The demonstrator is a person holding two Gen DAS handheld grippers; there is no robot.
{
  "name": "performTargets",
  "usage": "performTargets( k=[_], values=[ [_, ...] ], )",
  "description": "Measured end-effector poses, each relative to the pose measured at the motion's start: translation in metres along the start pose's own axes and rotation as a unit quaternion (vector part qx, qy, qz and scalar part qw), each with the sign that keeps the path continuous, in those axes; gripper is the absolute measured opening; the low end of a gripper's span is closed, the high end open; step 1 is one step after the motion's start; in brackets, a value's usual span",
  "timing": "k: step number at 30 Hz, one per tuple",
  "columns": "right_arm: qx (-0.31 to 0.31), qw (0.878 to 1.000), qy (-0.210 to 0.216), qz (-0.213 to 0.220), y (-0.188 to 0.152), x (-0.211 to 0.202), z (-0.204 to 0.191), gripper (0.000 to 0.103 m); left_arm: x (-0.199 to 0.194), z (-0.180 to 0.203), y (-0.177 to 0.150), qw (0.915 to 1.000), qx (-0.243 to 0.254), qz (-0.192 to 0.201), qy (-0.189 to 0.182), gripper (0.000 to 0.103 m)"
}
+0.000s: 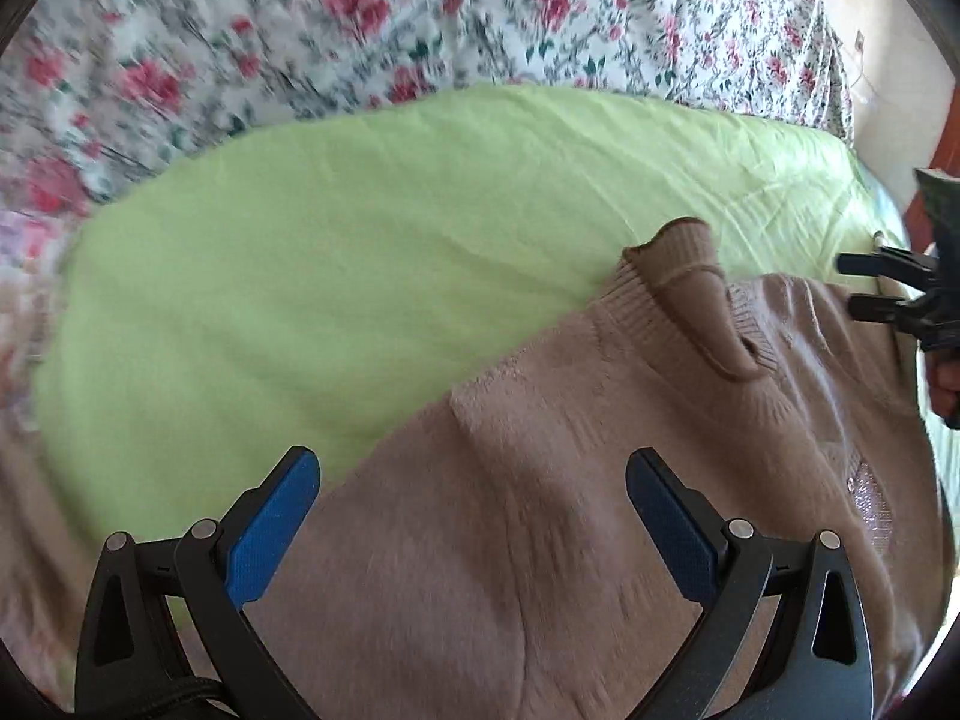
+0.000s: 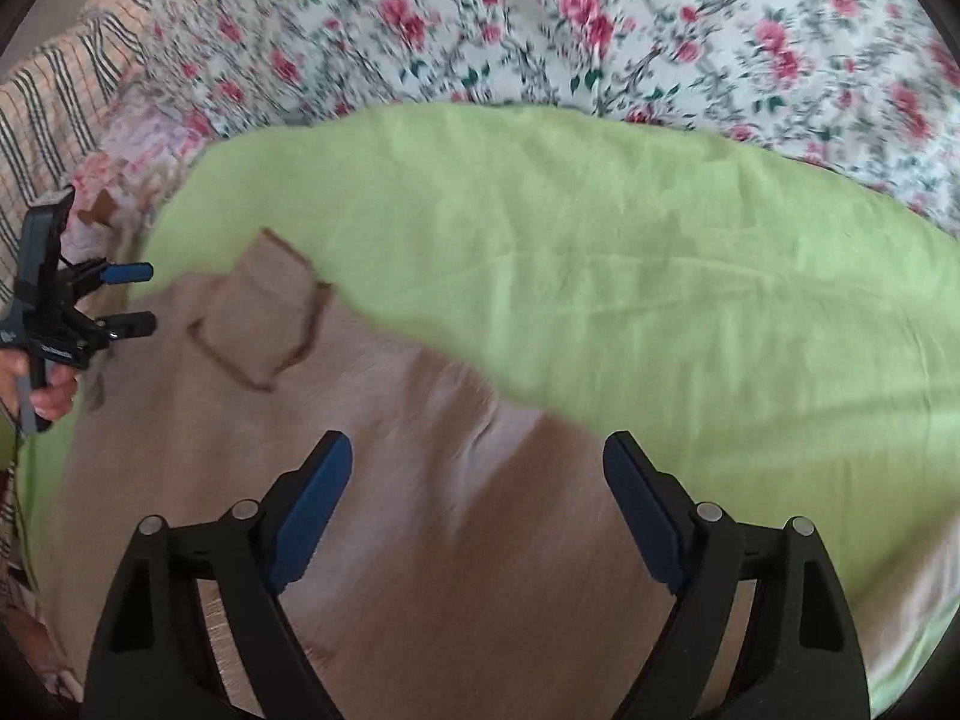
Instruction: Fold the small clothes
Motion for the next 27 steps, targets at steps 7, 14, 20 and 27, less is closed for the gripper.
performTargets(
  k=[7,14,20,27],
  values=[
    [-0.013,0.998,0.026,-0.057,-0.021,0.042,-0.005,0.011,0.035,0.019,-0.011,0.9973,0.07,-0.021,-0.007,0.064],
    [0.028,0.998,-0.045,0.024,-0.019,-0.023,0.022,0.006,0.005,0.022,-0.014,0.9944,0.094,0.025,0.043,0.008],
    [0.09,0.99,-0.092,0.054,-0.01,-0.046,0.073,0.006,-0.016,0.011,0.004,0.9908,0.061,0.062,0.104,0.007],
    [0.091,0.988,-0.125,0.017,-0.012,0.005,0.079,0.006,0.023,-0.02,0.0,0.9912,-0.007,0.034,0.128,0.008]
  ],
)
Point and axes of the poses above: each gripper's, at about its wrist camera, not at the fingertips, and x roughly the way its jaws point, z to its right, y to its top, the point moved 10 cm from there along x, roughly the way its jaws point
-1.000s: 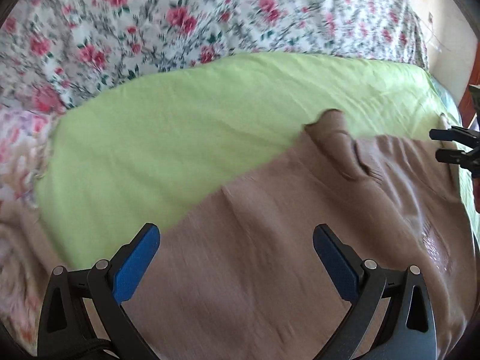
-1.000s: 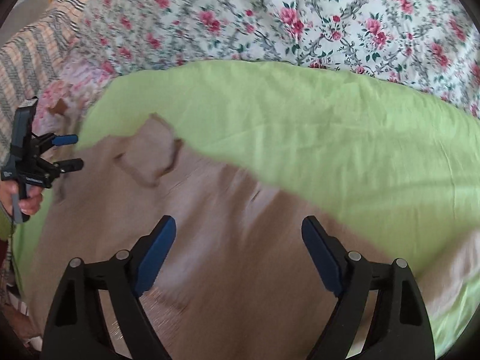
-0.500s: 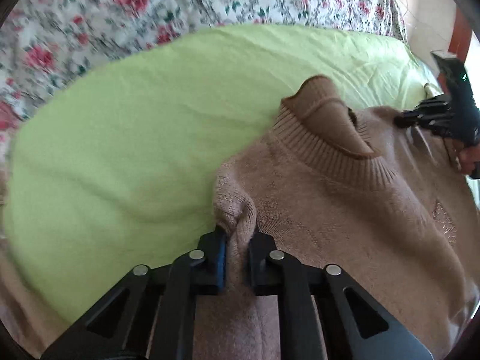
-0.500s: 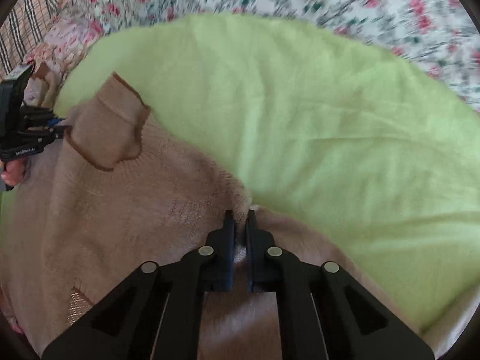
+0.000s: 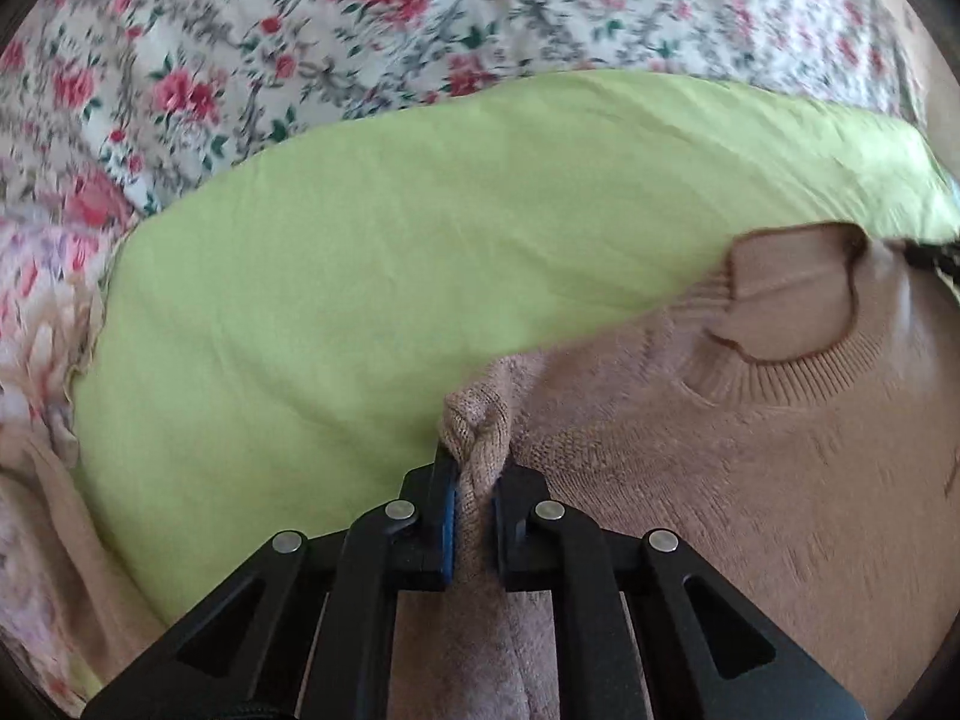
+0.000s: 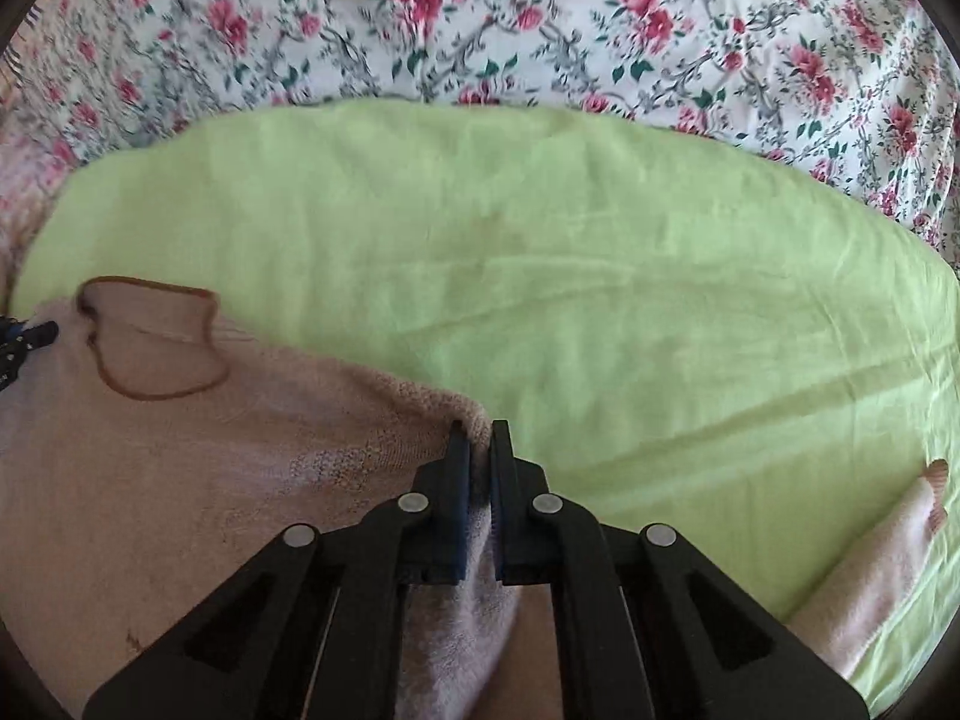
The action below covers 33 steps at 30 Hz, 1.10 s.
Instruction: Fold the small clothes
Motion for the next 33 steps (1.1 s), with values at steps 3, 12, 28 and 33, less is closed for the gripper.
performTargets(
  k=[3,12,28,33],
  values=[
    [0.001,1.0,0.009,-0.013,-0.006,0.012,-0.004,0.009,0.003,0.001,-0.002,0.9999,0.001,-0.009,0.006,0.016],
    [0.098,0.994,0.003,0.056,-0.032,-0.085,0.07,0.048,-0.071,-0.02,-0.015,0.9993,-0.032,0.01,0.014,0.052],
    [0.361,0.929,-0.006,0.075,-0.099,-0.117,0.232,0.048,-0.149,0.119,-0.108,0.9853,-0.119,-0.017,-0.121,0.07],
    [0.399,0.915,-0.003,0.063,-0.089,-0.089,0.249,0.048,-0.142,0.158,-0.122,0.9813,-0.118,-0.037,-0.148,0.07]
  ],
)
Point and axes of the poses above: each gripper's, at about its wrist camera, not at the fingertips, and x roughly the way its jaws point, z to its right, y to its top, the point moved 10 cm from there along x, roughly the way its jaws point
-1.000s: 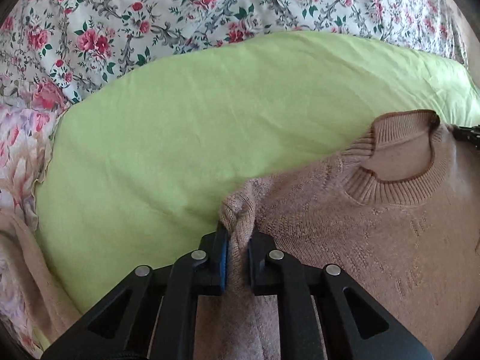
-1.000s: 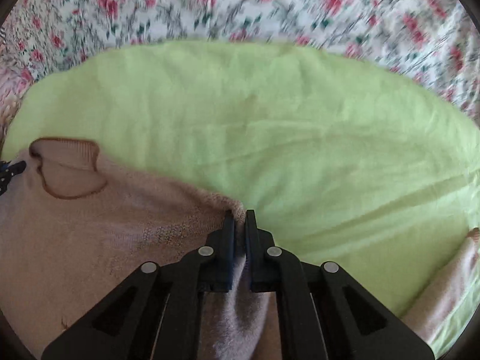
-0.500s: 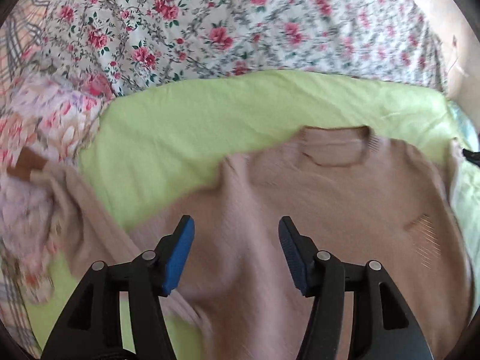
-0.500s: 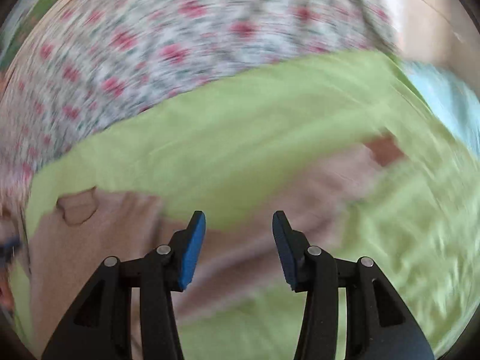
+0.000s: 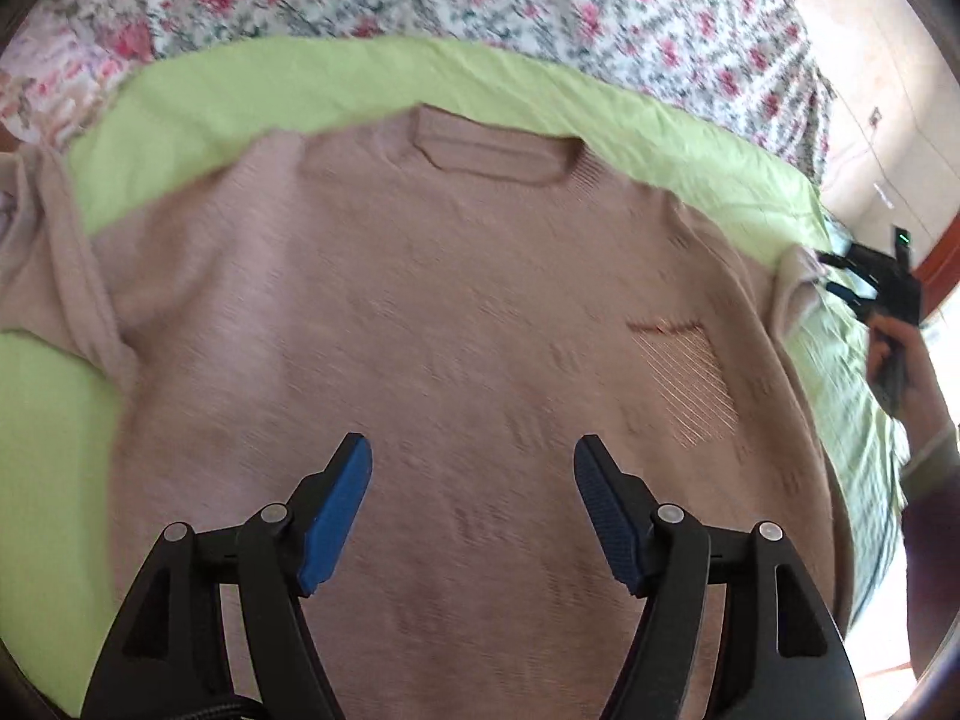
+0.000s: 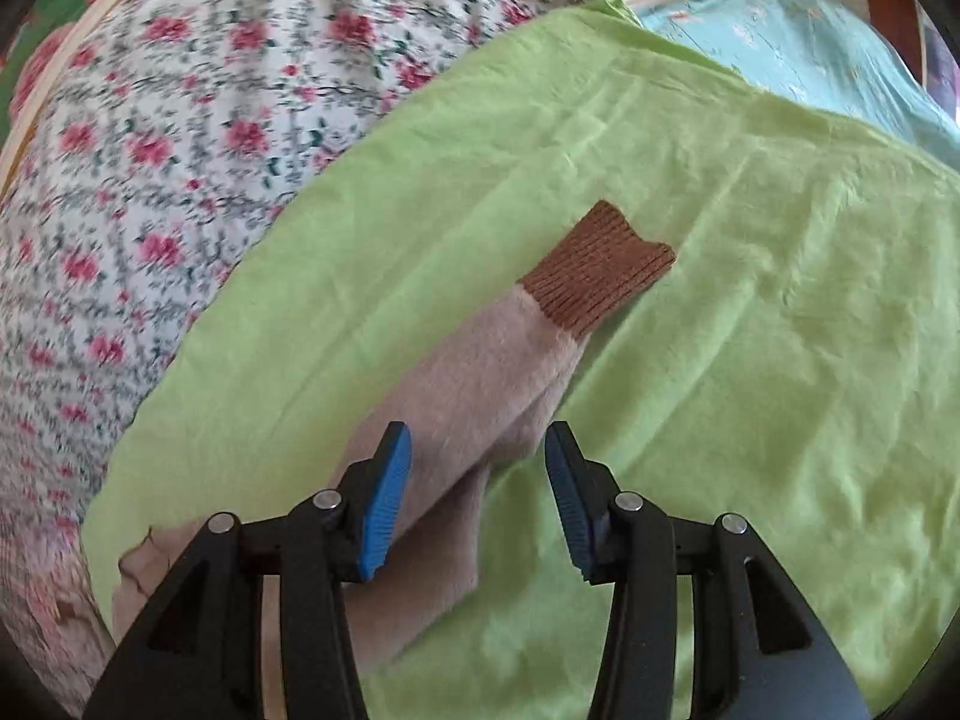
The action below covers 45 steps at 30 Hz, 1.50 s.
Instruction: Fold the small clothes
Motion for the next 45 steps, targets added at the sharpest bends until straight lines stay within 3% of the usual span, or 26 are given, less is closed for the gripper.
performTargets(
  k=[2,3,4,9,13,16,20,24,26,27,30,33,38,42,45],
  values=[
    [-0.003,1.0,0.007,-0.004,0.002,0.01,-0.003,0.038,0.006,0.008,-0.006,0.9999,0.004,-0.009,-0.005,0.07],
    [-0.01,1.0,0.001,0.001,0.003,0.012,-0.004,0.016,0.009,0.013,-0.009,0.9999,0.007,-0.014,-0.007,0.07],
    [-0.012,1.0,0.0,0.008,0.005,0.01,-0.003,0.012,0.011,0.014,-0.011,0.9998,0.009,-0.016,-0.007,0.07],
    [-0.058,0.996,0.043,0.046,0.009,-0.023,-0.027,0.01,0.013,0.022,-0.02,0.9994,0.01,-0.024,-0.021,0.07],
    [-0.138,0.983,0.104,0.064,0.0,-0.054,-0.079,0.009,0.004,0.022,-0.024,0.9993,0.009,-0.019,-0.029,0.071],
    [-0.239,0.952,0.181,0.069,-0.028,-0.082,-0.15,0.009,-0.005,0.02,-0.025,0.9993,0.006,-0.011,-0.035,0.07],
    [-0.373,0.878,0.299,0.027,-0.109,-0.117,-0.261,0.009,-0.017,0.01,-0.027,0.9994,-0.004,-0.001,-0.036,0.071],
    [-0.444,0.82,0.358,-0.052,-0.202,-0.117,-0.328,0.009,-0.023,-0.006,-0.032,0.9986,-0.029,0.002,-0.044,0.071],
    [-0.471,0.798,0.364,-0.097,-0.252,-0.102,-0.353,0.009,-0.024,-0.013,-0.036,0.9979,-0.041,0.003,-0.049,0.071],
    [-0.477,0.793,0.362,-0.111,-0.267,-0.095,-0.358,0.009,-0.024,-0.017,-0.037,0.9975,-0.047,0.003,-0.054,0.071],
    [-0.48,0.795,0.334,-0.163,-0.312,-0.059,-0.366,0.012,-0.023,-0.027,-0.041,0.9963,-0.062,0.001,-0.061,0.071],
    [-0.459,0.811,0.307,-0.195,-0.328,-0.035,-0.353,0.018,-0.018,-0.039,-0.039,0.9951,-0.076,-0.001,-0.064,0.071],
    [-0.426,0.834,0.301,-0.179,-0.316,-0.044,-0.33,0.025,-0.004,-0.041,-0.017,0.9934,-0.087,-0.002,-0.075,0.072],
    [-0.391,0.864,0.278,-0.151,-0.291,-0.054,-0.3,0.026,0.009,-0.025,0.028,0.9889,-0.106,0.01,-0.103,0.077],
    [-0.372,0.883,0.254,-0.136,-0.279,-0.057,-0.272,0.028,0.026,-0.018,0.064,0.9907,-0.104,0.012,-0.087,0.081]
  ],
)
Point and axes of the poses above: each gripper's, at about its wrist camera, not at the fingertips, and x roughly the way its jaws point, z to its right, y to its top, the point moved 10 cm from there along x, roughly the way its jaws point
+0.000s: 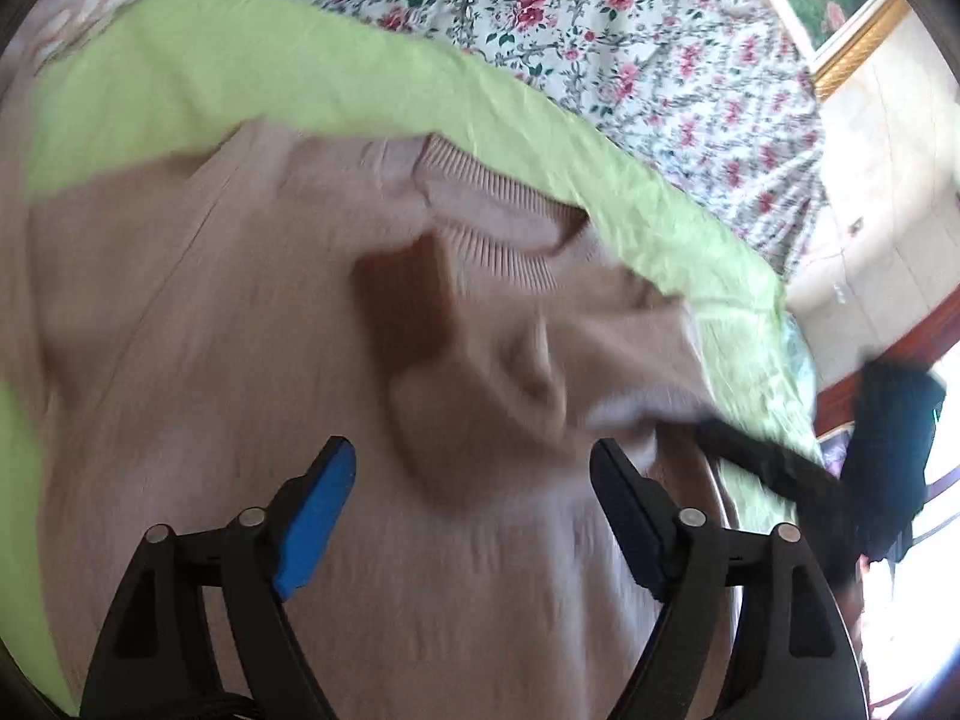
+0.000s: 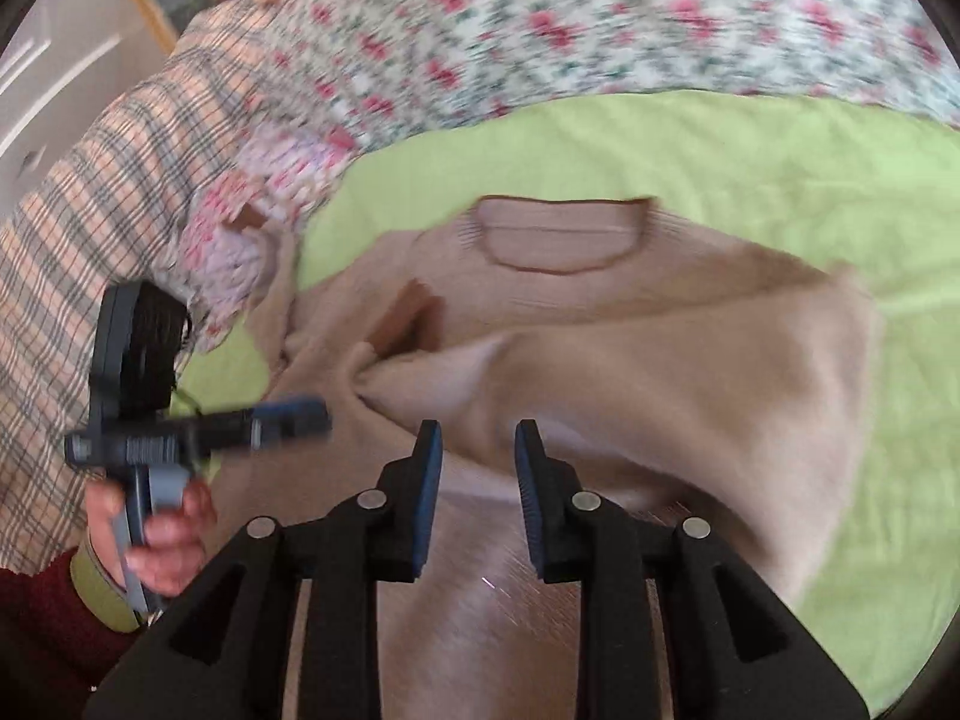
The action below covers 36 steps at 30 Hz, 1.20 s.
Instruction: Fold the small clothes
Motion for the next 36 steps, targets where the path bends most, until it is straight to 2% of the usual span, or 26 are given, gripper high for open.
performTargets(
  k=[1,2,3,5,6,9,11,13,16,18,19,20,22,23,26,28,30,34,35,36],
  values=[
    [0.005,1.0,-0.009,-0.002,-0.005,-0.003,0.006,0.03,0.007,0.001,0.006,1.0,0.001,-0.003,0.004,0.081],
    [0.013,1.0,-0.015,-0.006,-0.012,-0.005,0.013,0.031,0.014,0.001,0.014,0.9999,0.002,-0.006,0.012,0.076],
    [0.017,1.0,-0.017,-0.01,-0.015,-0.006,0.016,0.033,0.021,-0.001,0.021,0.9995,0.01,-0.007,0.028,0.049],
    [0.024,0.999,-0.023,-0.018,-0.024,-0.008,0.022,0.034,0.028,-0.004,0.023,0.999,0.021,-0.014,0.038,0.007],
    [0.025,0.999,-0.027,-0.02,-0.029,-0.01,0.024,0.035,0.024,-0.006,0.022,0.999,0.024,-0.01,0.037,0.01],
    [0.023,0.999,-0.036,-0.019,-0.039,-0.018,0.03,0.04,-0.005,-0.019,0.002,0.9976,0.048,0.022,0.045,0.009],
    [0.027,0.999,-0.038,-0.018,-0.046,-0.023,0.033,0.043,-0.014,-0.032,-0.022,0.9977,0.046,0.017,0.047,0.009],
    [0.032,0.999,-0.037,-0.018,-0.051,-0.026,0.037,0.043,-0.02,-0.046,-0.044,0.9988,0.036,0.004,0.034,0.014],
    [0.042,0.998,-0.042,-0.014,-0.055,-0.033,0.042,0.043,-0.02,-0.059,-0.059,0.9999,0.008,-0.012,0.008,0.032],
    [0.047,0.998,-0.046,-0.008,-0.054,-0.041,0.046,0.043,-0.021,-0.063,-0.052,0.9996,-0.018,-0.011,-0.017,0.054],
    [0.048,0.998,-0.05,-0.004,-0.053,-0.045,0.048,0.043,-0.02,-0.062,-0.048,0.9993,-0.028,-0.006,-0.025,0.055],
    [0.048,0.997,-0.055,0.0,-0.052,-0.049,0.049,0.044,-0.02,-0.063,-0.042,0.9991,-0.033,0.001,-0.026,0.052],
    [0.053,0.997,-0.063,0.008,-0.048,-0.056,0.055,0.045,-0.019,-0.063,-0.031,0.9995,-0.024,0.018,-0.008,0.012],
    [0.057,0.996,-0.068,0.013,-0.045,-0.06,0.059,0.046,-0.025,-0.063,-0.027,0.9993,-0.019,0.031,0.0,0.007],
    [0.073,0.993,-0.095,0.021,-0.032,-0.062,0.082,0.056,-0.053,-0.061,-0.016,0.9957,-0.017,0.091,-0.001,0.007],
    [0.093,0.99,-0.107,0.017,-0.023,-0.054,0.101,0.062,-0.056,-0.072,-0.014,0.995,-0.02,0.096,0.019,0.006],
    [0.123,0.986,-0.108,0.004,-0.016,-0.039,0.117,0.064,-0.053,-0.085,-0.015,0.9953,-0.028,0.087,0.032,0.006],
    [0.199,0.978,-0.058,-0.015,-0.008,-0.003,0.135,0.064,-0.06,-0.093,-0.011,0.994,-0.049,0.096,0.018,0.006],
    [0.206,0.977,-0.041,-0.02,-0.006,0.001,0.137,0.029,-0.062,-0.09,-0.01,0.994,-0.046,0.097,0.016,0.006],
    [0.206,0.977,-0.05,-0.018,-0.003,-0.003,0.142,0.008,-0.062,-0.085,-0.01,0.9944,-0.039,0.096,0.016,0.006]
  ],
)
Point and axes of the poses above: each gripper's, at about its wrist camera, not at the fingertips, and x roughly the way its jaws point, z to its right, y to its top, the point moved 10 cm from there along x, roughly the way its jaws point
